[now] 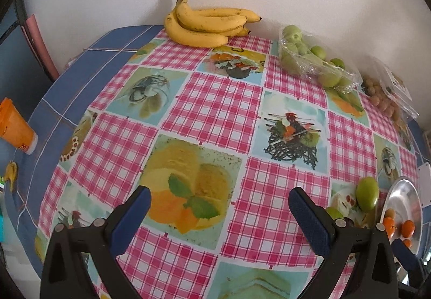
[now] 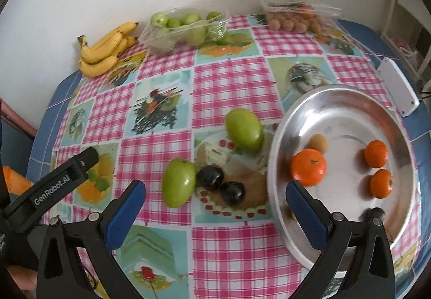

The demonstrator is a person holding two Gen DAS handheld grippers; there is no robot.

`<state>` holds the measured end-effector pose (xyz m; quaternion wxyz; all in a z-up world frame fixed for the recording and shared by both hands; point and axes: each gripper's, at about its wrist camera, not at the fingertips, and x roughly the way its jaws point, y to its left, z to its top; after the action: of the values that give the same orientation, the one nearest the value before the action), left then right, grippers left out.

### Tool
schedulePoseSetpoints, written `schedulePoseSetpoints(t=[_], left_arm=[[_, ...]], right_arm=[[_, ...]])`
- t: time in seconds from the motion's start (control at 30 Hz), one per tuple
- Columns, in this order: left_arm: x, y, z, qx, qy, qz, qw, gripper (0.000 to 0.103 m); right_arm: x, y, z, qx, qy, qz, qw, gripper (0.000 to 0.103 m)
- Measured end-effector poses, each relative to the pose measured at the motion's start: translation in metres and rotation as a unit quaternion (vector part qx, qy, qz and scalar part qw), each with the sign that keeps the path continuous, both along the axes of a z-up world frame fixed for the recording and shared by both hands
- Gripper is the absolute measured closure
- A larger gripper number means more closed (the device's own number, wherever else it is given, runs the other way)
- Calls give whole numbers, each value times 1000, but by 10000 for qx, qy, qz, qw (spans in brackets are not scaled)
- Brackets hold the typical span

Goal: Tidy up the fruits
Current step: 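Withdraw both open grippers from the bowl back toward the fruit pile, then close the left gripper around a large green fruit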

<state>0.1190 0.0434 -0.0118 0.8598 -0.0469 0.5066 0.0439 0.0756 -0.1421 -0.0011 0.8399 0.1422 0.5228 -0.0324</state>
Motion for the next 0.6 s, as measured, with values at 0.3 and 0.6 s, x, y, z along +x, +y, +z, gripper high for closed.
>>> schedulePoseSetpoints(t=[0.3, 0.6], left_arm=[[-1, 7, -4, -205, 39, 137, 9997, 0], [5, -14, -7, -455, 139, -263, 9985, 0]], right_arm=[[1, -5, -7, 144, 69, 96, 9998, 0], [4, -26, -10, 210, 79, -167, 9996, 0]])
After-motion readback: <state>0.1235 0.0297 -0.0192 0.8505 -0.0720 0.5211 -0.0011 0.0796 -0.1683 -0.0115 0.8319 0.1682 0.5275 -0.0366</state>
